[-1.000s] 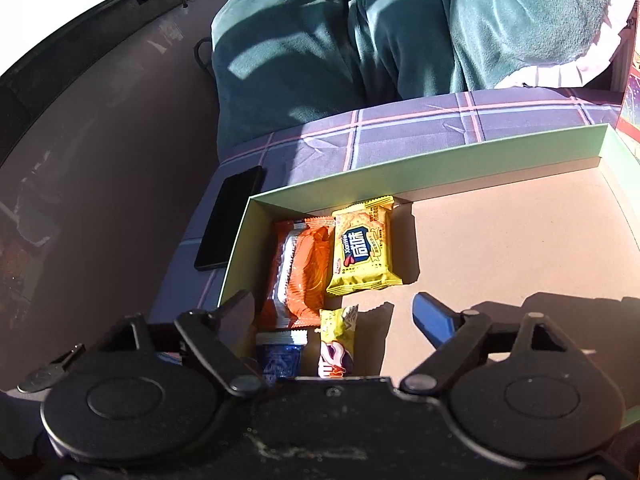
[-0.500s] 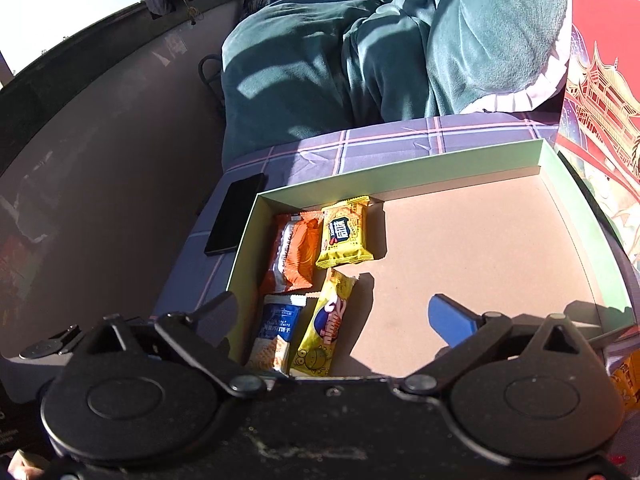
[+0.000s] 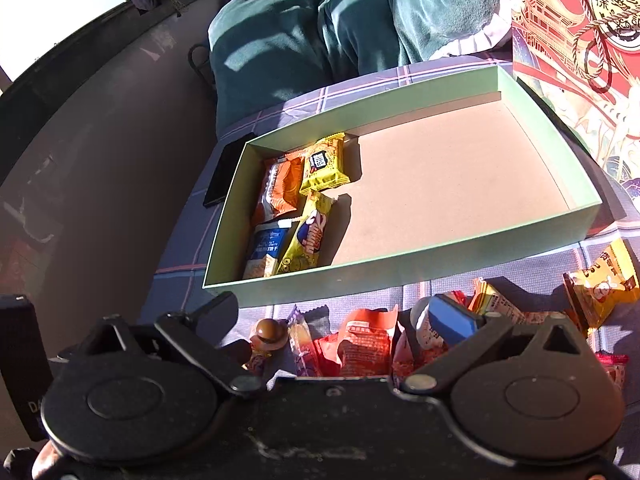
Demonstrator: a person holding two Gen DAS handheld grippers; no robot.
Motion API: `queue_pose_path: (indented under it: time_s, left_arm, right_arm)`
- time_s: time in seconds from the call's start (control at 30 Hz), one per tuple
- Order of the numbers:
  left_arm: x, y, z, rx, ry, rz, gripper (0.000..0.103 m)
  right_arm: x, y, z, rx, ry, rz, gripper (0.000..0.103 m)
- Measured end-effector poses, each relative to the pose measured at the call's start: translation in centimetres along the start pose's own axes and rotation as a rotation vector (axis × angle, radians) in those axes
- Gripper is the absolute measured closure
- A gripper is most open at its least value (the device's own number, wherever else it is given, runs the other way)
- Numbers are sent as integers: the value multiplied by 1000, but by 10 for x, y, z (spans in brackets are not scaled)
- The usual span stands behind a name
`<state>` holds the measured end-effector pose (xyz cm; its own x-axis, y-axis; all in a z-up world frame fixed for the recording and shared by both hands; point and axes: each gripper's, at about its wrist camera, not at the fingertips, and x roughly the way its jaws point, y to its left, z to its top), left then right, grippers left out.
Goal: Organize snacks
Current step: 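Move both grippers back to the snack pile, then grasp the purple candy stick with left gripper while right grasps red-orange pack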
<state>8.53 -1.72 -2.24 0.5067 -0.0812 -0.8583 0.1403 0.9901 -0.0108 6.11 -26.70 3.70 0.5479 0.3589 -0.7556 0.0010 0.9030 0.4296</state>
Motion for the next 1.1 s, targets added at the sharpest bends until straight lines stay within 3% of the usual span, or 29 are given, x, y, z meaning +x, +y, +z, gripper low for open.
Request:
queue_pose_path:
  time_s: [0.13, 0.3, 0.53, 0.6, 0.63, 0.77, 1.1]
  left_arm:
    - [6, -8, -7, 1, 22, -8, 0]
    - [8, -22, -10, 12, 12, -43, 3]
    - [27, -48, -14, 53, 54, -107, 41]
    - [33, -49, -16, 55, 69, -103, 45]
    - [38, -47, -17, 48, 78, -100, 46]
    - [38, -35, -21, 62, 72, -87, 66]
    - [30, -2, -29, 25, 70, -121, 66]
  right_arm:
    - [1, -7, -13, 45, 27, 26, 1]
    - [1, -15, -20, 62, 32, 16, 27]
    - [-3, -19, -25, 60, 39, 18, 49]
    - [-1, -19, -25, 58, 48, 26, 58]
    - [-1, -18, -27, 56, 55, 32, 60]
    - [6, -16, -32, 51, 95, 39, 61]
    - [28, -13, -37, 27, 147, -70, 60]
